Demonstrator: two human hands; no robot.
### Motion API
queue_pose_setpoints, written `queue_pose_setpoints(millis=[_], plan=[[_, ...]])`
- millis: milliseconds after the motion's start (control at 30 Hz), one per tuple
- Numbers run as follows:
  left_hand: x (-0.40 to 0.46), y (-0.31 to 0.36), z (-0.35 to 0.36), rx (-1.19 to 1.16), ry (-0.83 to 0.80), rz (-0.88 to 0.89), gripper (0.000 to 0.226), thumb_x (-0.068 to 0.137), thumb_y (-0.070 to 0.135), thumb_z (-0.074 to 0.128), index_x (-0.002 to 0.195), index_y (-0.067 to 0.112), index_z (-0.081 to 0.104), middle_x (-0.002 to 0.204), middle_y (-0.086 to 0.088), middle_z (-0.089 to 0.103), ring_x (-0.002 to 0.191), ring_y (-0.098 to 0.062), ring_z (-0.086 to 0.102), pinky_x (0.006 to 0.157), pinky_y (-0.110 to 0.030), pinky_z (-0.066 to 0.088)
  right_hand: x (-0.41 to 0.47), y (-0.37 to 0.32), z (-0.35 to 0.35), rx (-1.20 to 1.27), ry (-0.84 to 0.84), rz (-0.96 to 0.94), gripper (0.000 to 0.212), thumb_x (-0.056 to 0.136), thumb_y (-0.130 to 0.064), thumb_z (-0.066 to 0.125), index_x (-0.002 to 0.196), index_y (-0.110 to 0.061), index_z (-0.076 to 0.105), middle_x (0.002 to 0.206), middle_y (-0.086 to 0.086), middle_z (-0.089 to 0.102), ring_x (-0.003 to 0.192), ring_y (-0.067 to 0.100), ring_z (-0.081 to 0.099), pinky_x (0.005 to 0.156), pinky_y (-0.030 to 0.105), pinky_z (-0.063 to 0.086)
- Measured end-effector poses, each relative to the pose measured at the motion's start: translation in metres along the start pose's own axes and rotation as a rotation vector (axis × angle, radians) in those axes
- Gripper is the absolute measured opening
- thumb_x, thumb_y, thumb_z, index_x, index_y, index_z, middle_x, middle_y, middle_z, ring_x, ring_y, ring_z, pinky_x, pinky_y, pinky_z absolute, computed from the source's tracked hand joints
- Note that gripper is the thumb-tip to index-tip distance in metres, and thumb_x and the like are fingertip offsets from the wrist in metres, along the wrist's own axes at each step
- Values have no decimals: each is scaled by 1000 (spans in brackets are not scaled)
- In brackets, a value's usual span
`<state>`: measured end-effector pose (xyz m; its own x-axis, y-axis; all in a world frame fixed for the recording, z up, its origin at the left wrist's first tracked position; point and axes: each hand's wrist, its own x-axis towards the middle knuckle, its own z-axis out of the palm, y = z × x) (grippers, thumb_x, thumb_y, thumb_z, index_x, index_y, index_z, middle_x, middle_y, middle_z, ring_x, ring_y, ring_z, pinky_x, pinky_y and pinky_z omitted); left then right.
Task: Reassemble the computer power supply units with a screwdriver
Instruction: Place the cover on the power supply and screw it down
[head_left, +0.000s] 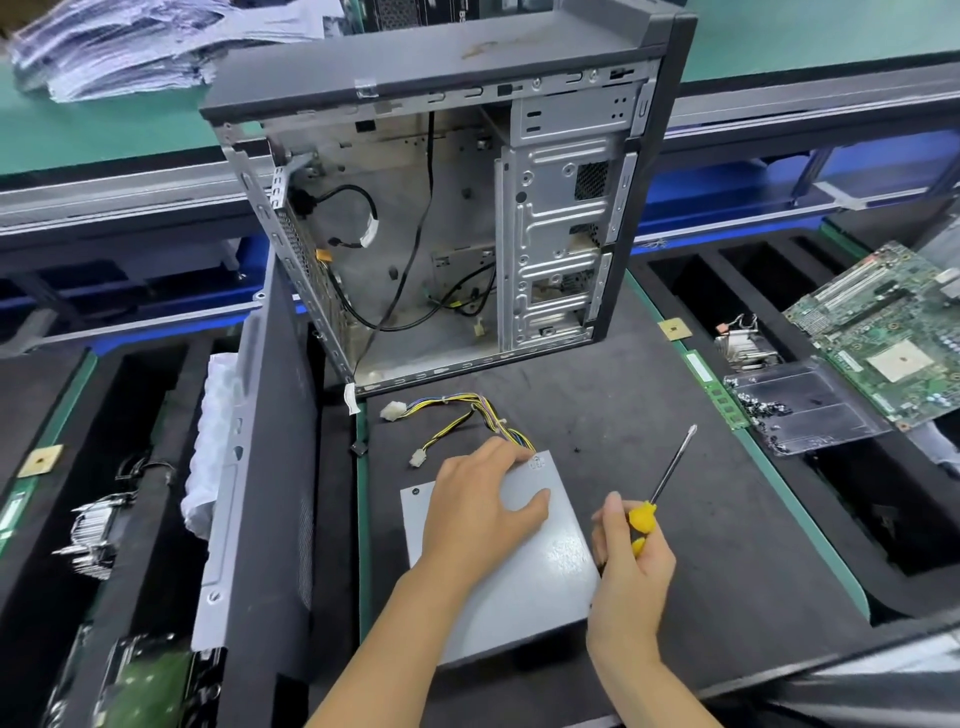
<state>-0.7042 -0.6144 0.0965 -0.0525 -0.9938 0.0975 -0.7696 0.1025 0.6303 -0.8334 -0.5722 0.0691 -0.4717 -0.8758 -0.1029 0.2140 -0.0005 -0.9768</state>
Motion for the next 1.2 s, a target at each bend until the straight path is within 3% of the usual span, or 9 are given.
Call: queue_pose_setpoints(millis=[133, 300, 400, 600, 700, 833, 933, 1100, 1200], plan=[[-2, 2, 1, 29, 14, -16, 30, 83, 43, 64, 111, 33, 61, 108, 21, 59, 96, -9, 50, 92, -19, 29, 14, -2, -6, -99, -207, 30, 32, 94, -26, 58, 64, -14, 54, 53, -8, 44, 49, 6, 38, 47, 16, 36], [-4, 1, 2, 69, 10, -14, 36, 85, 47, 60, 119, 35, 59, 114, 22, 57, 104, -11, 49, 94, -15, 22, 97, -3, -7, -681, -194, -178, 7, 87, -21, 67, 87, -17, 72, 86, 3, 63, 82, 19, 59, 73, 32, 47], [-3, 0, 2, 57, -4, 5, 36, 86, 45, 61, 120, 33, 60, 115, 21, 58, 106, -10, 50, 97, -15, 23, 123, 11, -3, -1027, -298, -214, 12, 86, -30, 69, 95, -24, 72, 90, -3, 59, 84, 19, 57, 69, 36, 47], [6, -1, -13, -306, 126, -54, 30, 83, 1, 68, 111, 12, 67, 101, 3, 67, 93, -4, 61, 87, -12, 43, 134, 19, 9, -1230, -392, -338, 12, 87, -37, 66, 89, -26, 71, 86, -8, 57, 82, 18, 57, 60, 28, 39], [12, 0, -21, -395, 175, -137, 21, 86, -3, 64, 100, 10, 72, 92, 2, 70, 74, 1, 59, 74, -7, 43, 131, -2, 10, -939, -352, -236, 11, 83, -33, 71, 81, -22, 70, 73, -8, 58, 73, 16, 56, 60, 29, 42], [16, 10, -23, -505, 57, -152, 18, 94, 17, 63, 81, 11, 74, 71, 4, 70, 51, 4, 51, 55, -8, 38, 92, -53, 13, -372, -495, -40, 10, 79, -33, 75, 74, -24, 73, 50, -16, 53, 45, 1, 44, 45, 10, 35], [12, 18, -24, -547, -22, -128, 28, 96, 28, 60, 77, 14, 74, 70, -2, 70, 48, -5, 49, 50, -14, 38, 61, -69, 10, -343, -669, 0, 9, 83, -28, 71, 77, -21, 74, 48, -10, 50, 42, 8, 38, 40, 17, 32], [1, 14, -35, -824, -73, -179, 19, 94, 9, 61, 90, -7, 69, 74, -9, 69, 55, -14, 58, 50, -20, 44, 42, -72, 14, -387, -731, -5, 8, 87, -12, 66, 84, -15, 73, 64, 10, 62, 48, 13, 44, 43, 17, 35], [-12, 12, -39, -895, -84, -219, 12, 91, 2, 63, 96, -9, 67, 73, -9, 70, 58, -15, 61, 52, -21, 49, 38, -74, 15, -447, -778, -32, 8, 86, -12, 68, 87, -17, 73, 51, -6, 50, 48, 8, 41, 45, 15, 35]])
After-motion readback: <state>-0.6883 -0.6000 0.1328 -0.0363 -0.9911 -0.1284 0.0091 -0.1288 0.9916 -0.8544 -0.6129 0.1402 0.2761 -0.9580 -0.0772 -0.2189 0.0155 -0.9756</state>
